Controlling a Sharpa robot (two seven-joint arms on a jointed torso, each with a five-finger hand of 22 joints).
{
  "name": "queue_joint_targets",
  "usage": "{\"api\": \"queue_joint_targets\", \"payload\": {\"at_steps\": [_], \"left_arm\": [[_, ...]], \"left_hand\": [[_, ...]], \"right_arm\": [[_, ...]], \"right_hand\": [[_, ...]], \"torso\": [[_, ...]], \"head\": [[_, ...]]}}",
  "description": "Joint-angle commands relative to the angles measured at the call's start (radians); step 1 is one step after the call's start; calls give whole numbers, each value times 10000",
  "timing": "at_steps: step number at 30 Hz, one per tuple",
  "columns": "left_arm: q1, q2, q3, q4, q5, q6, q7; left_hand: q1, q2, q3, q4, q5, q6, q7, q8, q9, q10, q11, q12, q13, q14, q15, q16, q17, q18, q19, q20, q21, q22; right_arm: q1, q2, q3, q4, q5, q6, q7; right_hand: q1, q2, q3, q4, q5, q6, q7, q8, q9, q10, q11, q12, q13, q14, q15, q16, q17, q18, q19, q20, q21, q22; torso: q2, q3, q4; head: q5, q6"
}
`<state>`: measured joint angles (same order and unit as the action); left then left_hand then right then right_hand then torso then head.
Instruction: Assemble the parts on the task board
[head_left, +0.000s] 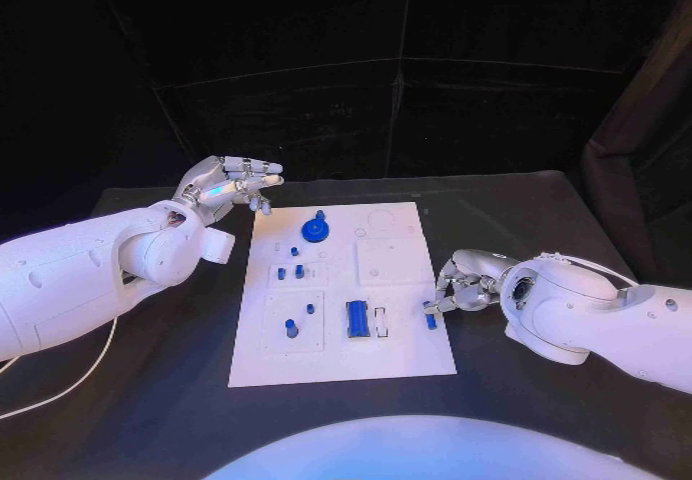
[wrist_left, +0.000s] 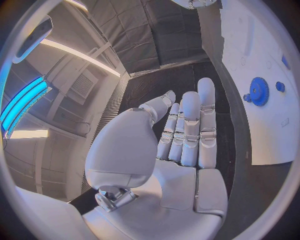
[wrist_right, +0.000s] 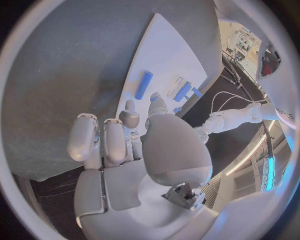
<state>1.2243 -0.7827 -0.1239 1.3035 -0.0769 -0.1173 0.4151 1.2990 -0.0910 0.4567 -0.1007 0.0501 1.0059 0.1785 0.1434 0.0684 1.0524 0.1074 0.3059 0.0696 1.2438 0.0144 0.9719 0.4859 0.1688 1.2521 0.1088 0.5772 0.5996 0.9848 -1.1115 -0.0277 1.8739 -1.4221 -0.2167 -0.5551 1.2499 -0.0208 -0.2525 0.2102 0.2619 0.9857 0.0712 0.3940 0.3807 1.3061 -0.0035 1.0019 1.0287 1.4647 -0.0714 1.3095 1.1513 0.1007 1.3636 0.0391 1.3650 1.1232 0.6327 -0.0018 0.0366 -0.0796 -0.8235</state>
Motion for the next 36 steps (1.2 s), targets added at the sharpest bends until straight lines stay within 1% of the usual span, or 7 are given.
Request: {"api": "queue_joint_targets", "payload": {"at_steps": [1,10,15,27,29,32,36], "left_arm": [[11,-8,6,14,30,85,93],[11,-26,6,25,30,91,90],[11,-33,6,24,30,97,82],[11,-35,6,15,30,107,70],[11,-35,6,16,30,114,64],[11,-38,6,19,30,121,52],[11,-44,6,19,30,123,42]], "left_hand": [[-56,46,-44,-42,43,-53,23,64,-6,-56,-13,55,-12,-52,-1,-13,-10,130,-39,7,-43,-11],[-56,46,-44,-42,43,-53,23,64,-6,-56,-13,55,-12,-52,-1,-13,-10,130,-39,7,-43,-11],[-56,46,-44,-42,43,-53,23,64,-6,-56,-13,55,-12,-52,-1,-13,-10,130,-39,7,-43,-11],[-56,46,-44,-42,43,-53,23,64,-6,-56,-13,55,-12,-52,-1,-13,-10,130,-39,7,-43,-11],[-56,46,-44,-42,43,-53,23,64,-6,-56,-13,55,-12,-52,-1,-13,-10,130,-39,7,-43,-11],[-56,46,-44,-42,43,-53,23,64,-6,-56,-13,55,-12,-52,-1,-13,-10,130,-39,7,-43,-11],[-59,54,-48,-41,44,-57,21,71,-6,-60,-14,65,-12,-61,0,-8,-19,130,-41,9,-53,-17]], "right_arm": [[5,68,0,-42,-577,689,-518],[-72,376,-2,-185,-836,918,-562],[-134,533,-2,-208,-1170,939,-552],[-281,913,-4,-346,-1930,1248,-537],[-299,972,-4,-380,-2115,1325,-554],[-323,1043,-5,-416,-2383,1478,-597],[-341,1085,-6,-423,-2576,1581,-657]], "right_hand": [[-97,-13,-63,15,-49,72,-7,49,1,28,-17,-11,-19,376,-12,38,6,-102,65,-3,18,-1],[48,55,-27,-32,-78,97,-19,64,13,5,-30,-48,-42,365,-22,20,-8,-101,54,-12,13,-5],[473,285,115,-257,-27,118,-26,71,25,-7,-44,-70,-40,360,-38,14,6,-100,42,-28,9,-9],[1028,417,184,-677,-72,87,-15,8,5,-84,-46,-229,-138,340,-42,-40,-29,-92,2,-39,-25,-54],[1176,448,213,-795,-189,44,6,-45,-20,-126,-31,-301,-187,328,-33,-77,-68,-88,-19,-34,-45,-85],[1346,519,279,-952,-618,-74,71,-182,-86,-212,18,-457,-304,307,2,-144,-134,-74,-67,-10,-96,-166],[1662,660,475,-1184,-726,-157,118,-335,-168,-307,48,-613,-414,302,26,-171,-139,-65,-89,10,-126,-200]], "torso": [[3,2,-6],[13,10,2],[19,8,-7],[10,1,3],[6,3,-1],[2,-1,9],[-4,-4,14]], "head": [[-24,-11],[-33,-38],[-22,-74],[-98,-85],[-77,-91],[-71,-102],[-53,-101]]}}
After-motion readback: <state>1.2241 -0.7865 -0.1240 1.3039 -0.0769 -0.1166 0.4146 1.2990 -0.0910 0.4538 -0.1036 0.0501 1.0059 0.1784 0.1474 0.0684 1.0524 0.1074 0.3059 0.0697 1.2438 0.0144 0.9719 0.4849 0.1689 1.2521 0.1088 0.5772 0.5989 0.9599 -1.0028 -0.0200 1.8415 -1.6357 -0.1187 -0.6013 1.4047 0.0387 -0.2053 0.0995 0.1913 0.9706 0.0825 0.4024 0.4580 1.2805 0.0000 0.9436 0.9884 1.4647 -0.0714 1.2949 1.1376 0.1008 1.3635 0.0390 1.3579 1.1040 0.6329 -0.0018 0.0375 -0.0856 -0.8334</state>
